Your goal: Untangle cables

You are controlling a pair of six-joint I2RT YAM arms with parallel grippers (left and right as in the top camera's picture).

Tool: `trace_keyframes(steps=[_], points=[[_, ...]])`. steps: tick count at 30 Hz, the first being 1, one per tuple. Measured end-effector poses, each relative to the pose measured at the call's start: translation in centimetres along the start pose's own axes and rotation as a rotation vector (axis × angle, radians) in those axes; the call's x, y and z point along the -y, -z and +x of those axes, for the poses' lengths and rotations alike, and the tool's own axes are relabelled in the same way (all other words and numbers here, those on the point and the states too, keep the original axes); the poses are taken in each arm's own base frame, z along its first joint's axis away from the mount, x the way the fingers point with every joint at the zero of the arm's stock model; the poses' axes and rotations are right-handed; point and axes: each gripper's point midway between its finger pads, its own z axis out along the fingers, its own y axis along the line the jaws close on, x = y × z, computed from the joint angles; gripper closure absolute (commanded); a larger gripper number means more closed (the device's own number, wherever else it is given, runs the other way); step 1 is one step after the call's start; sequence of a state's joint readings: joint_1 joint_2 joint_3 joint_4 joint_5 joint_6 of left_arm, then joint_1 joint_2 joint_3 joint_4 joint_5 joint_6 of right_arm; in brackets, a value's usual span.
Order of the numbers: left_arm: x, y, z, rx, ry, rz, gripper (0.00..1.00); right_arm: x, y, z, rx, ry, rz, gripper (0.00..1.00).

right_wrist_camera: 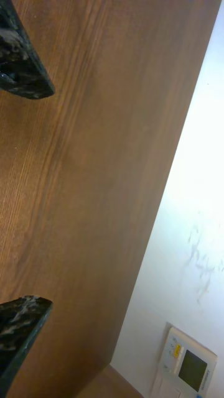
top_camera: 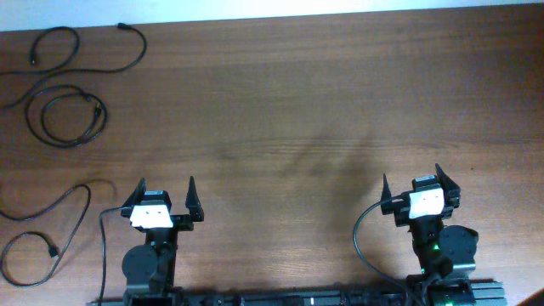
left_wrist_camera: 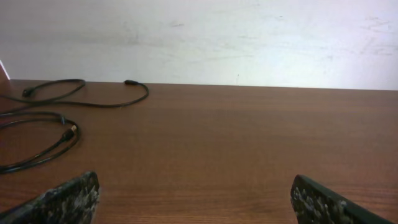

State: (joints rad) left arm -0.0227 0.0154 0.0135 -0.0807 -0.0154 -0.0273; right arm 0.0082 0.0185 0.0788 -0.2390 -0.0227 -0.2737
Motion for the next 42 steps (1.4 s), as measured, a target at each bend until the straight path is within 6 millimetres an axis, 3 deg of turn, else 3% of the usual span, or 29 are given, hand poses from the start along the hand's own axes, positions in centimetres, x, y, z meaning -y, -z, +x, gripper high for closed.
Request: trace_keyframes(steps=[12, 16, 31, 42], points=[[0.0, 0.0, 0.0, 0.000, 0.000, 0.000, 0.01, 0.0, 0.0, -0.2, 0.007, -0.013, 0.001, 0.02], [0.0, 0.0, 0.0, 0.000, 0.000, 0.000, 0.01, 0.4, -0.3, -1.6, 0.106, -0.071, 0.022, 0.02], [0.0, 0.0, 0.0, 0.000, 0.000, 0.000, 0.01, -0.2, -0.5, -1.2, 0.110, -0.125, -0.009, 0.02], [0.0, 0.0, 0.0, 0.000, 0.000, 0.000, 0.01, 0.5, -0.5, -0.9, 0.100, -0.305, 0.025, 0.02]])
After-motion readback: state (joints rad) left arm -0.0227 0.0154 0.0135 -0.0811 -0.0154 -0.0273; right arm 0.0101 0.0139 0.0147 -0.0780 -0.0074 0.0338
